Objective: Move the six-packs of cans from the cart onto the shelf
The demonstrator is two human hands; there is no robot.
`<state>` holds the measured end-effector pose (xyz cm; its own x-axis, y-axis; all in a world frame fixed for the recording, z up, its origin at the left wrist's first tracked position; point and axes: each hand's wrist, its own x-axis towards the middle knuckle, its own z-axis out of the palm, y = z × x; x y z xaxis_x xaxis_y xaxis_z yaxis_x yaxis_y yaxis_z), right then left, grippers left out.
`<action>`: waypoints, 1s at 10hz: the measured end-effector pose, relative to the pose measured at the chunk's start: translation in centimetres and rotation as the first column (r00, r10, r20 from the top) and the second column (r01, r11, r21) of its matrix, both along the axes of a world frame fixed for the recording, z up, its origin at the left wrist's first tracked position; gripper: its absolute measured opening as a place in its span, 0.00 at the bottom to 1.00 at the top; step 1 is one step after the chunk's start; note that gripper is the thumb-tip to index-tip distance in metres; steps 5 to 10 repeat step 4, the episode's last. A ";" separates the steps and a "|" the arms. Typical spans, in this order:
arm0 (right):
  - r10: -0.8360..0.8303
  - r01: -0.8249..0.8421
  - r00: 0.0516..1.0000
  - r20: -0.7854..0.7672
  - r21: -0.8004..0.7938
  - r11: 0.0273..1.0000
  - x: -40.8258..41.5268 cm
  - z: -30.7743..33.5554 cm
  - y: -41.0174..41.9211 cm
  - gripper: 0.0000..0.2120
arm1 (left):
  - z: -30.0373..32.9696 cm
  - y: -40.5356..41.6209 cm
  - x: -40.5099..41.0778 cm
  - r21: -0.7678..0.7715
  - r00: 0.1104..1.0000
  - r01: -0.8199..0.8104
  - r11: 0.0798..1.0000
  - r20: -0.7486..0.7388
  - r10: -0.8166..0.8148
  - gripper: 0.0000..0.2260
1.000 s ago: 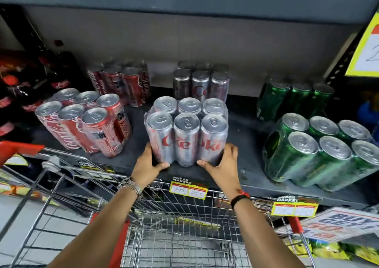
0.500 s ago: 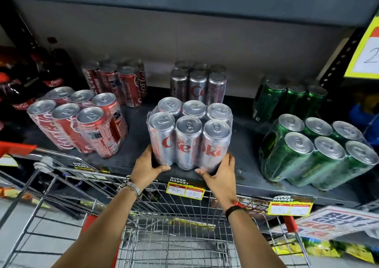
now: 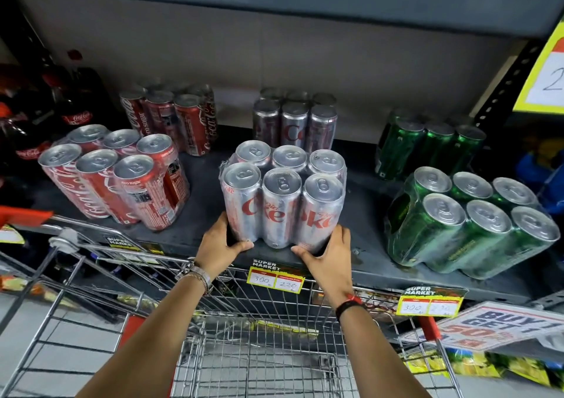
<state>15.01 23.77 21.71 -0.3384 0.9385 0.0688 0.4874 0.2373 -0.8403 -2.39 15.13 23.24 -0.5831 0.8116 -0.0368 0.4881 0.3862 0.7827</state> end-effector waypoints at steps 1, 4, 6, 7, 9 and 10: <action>0.005 -0.005 1.000 -0.002 -0.010 1.000 -0.1 0.1 0.0 0.31 | 0.1 0.0 0.0 -0.015 1.000 -0.001 1.000 0.000 0.001 0.30; -0.020 0.009 0.992 -0.124 -0.091 0.996 0.4 1.0 -0.7 0.41 | 0.5 -0.5 0.6 0.002 1.000 0.015 1.000 0.023 -0.015 0.36; -0.020 0.009 0.992 -0.124 -0.091 0.996 0.4 1.0 -0.7 0.41 | 0.5 -0.5 0.6 0.002 1.000 0.015 1.000 0.023 -0.015 0.36; -0.020 0.009 0.992 -0.124 -0.091 0.996 0.4 1.0 -0.7 0.41 | 0.5 -0.5 0.6 0.002 1.000 0.015 1.000 0.023 -0.015 0.36; -0.020 0.009 0.992 -0.124 -0.091 0.996 0.4 1.0 -0.7 0.41 | 0.5 -0.5 0.6 0.002 1.000 0.015 1.000 0.023 -0.015 0.36; -0.020 0.009 0.992 -0.124 -0.091 0.996 0.4 1.0 -0.7 0.41 | 0.5 -0.5 0.6 0.002 1.000 0.015 1.000 0.023 -0.015 0.36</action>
